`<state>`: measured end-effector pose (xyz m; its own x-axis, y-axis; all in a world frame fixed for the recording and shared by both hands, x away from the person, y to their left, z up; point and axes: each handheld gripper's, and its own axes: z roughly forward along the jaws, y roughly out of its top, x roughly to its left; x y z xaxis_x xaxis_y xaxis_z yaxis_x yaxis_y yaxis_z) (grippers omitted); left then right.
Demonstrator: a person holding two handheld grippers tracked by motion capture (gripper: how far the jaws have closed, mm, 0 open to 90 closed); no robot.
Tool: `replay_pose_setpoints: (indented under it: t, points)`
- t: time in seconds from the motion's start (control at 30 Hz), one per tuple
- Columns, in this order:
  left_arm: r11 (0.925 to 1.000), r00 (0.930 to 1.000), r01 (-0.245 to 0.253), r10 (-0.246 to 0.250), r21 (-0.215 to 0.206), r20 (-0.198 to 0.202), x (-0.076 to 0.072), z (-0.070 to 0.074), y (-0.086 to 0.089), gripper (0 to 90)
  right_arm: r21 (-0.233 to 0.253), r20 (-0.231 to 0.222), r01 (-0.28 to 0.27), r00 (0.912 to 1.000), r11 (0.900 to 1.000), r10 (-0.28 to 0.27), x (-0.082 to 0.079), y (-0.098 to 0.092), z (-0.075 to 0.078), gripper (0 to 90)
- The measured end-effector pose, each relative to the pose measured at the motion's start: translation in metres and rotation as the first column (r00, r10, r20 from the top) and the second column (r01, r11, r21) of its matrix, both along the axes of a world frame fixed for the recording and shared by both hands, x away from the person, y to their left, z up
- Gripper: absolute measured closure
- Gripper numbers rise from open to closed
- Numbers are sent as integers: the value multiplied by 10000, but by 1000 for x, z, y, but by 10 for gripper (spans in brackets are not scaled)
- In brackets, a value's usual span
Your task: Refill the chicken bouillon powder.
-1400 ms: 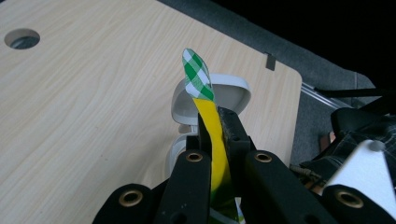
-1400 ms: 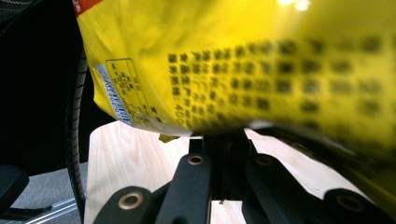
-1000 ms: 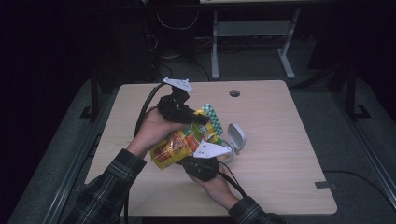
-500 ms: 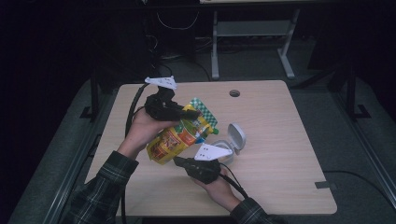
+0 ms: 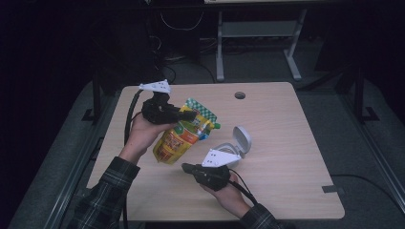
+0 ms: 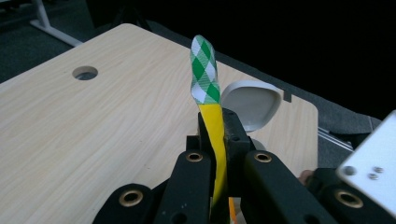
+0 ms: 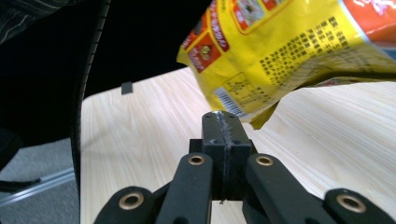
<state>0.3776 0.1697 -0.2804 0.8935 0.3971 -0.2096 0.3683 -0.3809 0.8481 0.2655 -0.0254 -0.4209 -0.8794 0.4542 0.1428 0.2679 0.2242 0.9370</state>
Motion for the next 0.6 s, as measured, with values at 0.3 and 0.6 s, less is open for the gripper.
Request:
replay_pose_setpoints:
  t: [0.3, 0.6]
  points:
    - [9996, 9994, -159, 167, -252, 318, 5, -17, 1, 900, -150, -81, -49, 10000, 9999, 47, -5, -22, 2, 900]
    - [9987, 9948, -345, 378, -363, 949, 13, -35, -5, 899, -321, 48, -39, 10000, 9995, 40, -9, -41, 4, 900]
